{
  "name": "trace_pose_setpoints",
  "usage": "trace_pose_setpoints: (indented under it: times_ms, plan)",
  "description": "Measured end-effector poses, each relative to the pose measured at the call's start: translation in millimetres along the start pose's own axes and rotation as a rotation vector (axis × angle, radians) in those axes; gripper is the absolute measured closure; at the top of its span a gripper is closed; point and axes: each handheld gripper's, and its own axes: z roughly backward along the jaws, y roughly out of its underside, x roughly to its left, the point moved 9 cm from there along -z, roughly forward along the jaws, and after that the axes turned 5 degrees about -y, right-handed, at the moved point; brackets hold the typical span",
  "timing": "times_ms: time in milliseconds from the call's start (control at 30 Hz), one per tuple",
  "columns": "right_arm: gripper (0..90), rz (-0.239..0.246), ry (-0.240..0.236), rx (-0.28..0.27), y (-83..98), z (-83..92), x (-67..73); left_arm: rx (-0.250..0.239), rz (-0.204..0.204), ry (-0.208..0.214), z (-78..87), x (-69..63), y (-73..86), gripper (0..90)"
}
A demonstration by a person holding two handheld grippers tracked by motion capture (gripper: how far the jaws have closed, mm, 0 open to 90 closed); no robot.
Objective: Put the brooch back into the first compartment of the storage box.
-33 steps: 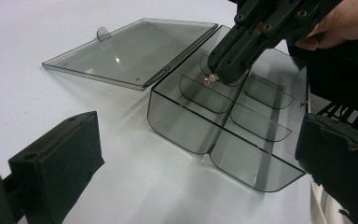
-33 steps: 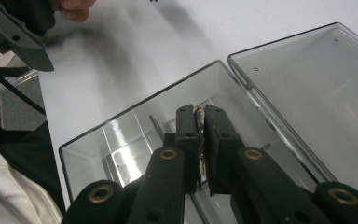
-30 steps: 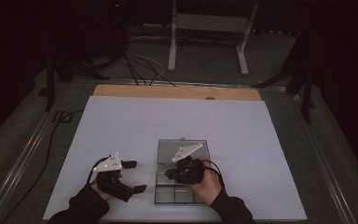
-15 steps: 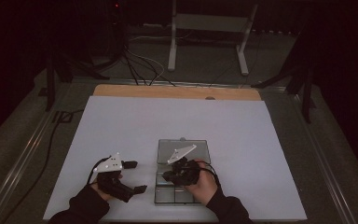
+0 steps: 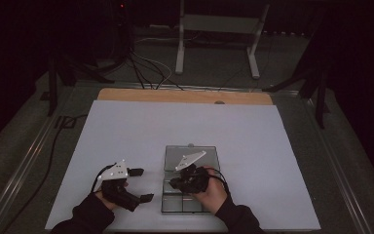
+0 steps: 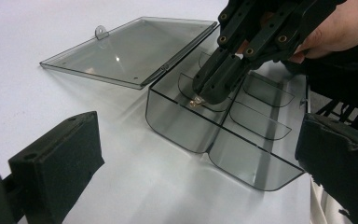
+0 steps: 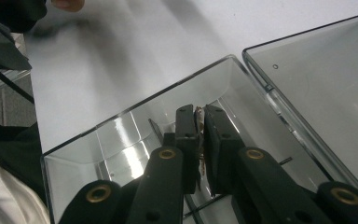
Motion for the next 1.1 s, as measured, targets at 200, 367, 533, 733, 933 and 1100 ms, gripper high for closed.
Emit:
trace_pose_setpoints:
  times_ms: [200,367,533,733,933,1100]
  plan:
    - [71.4,-0.008,-0.025,-0.015,-1.9,3.4,2.4,0.0,0.003,-0.003,-0.4,0.0,0.0,1.5]
    - [60.9,-0.006,-0.022,-0.043,-5.8,8.8,4.1,0.001,-0.003,0.001,0.1,-1.3,-1.0,1.5]
    - [49.7,0.002,0.001,-0.088,-9.4,19.0,0.8,0.001,-0.004,-0.001,-0.1,-1.7,-1.7,1.5]
    - [37.2,-0.003,0.014,-0.142,-10.1,33.9,-3.4,-0.006,-0.006,0.004,-0.1,-3.2,-4.8,1.5]
    - [27.2,-0.026,0.036,-0.192,-7.6,45.6,-10.2,-0.004,-0.005,0.016,-1.6,-4.4,-6.5,1.5]
    - [19.8,-0.05,0.044,-0.229,-5.7,54.1,-16.0,-0.007,-0.011,0.011,-1.4,-4.4,-10.5,1.5]
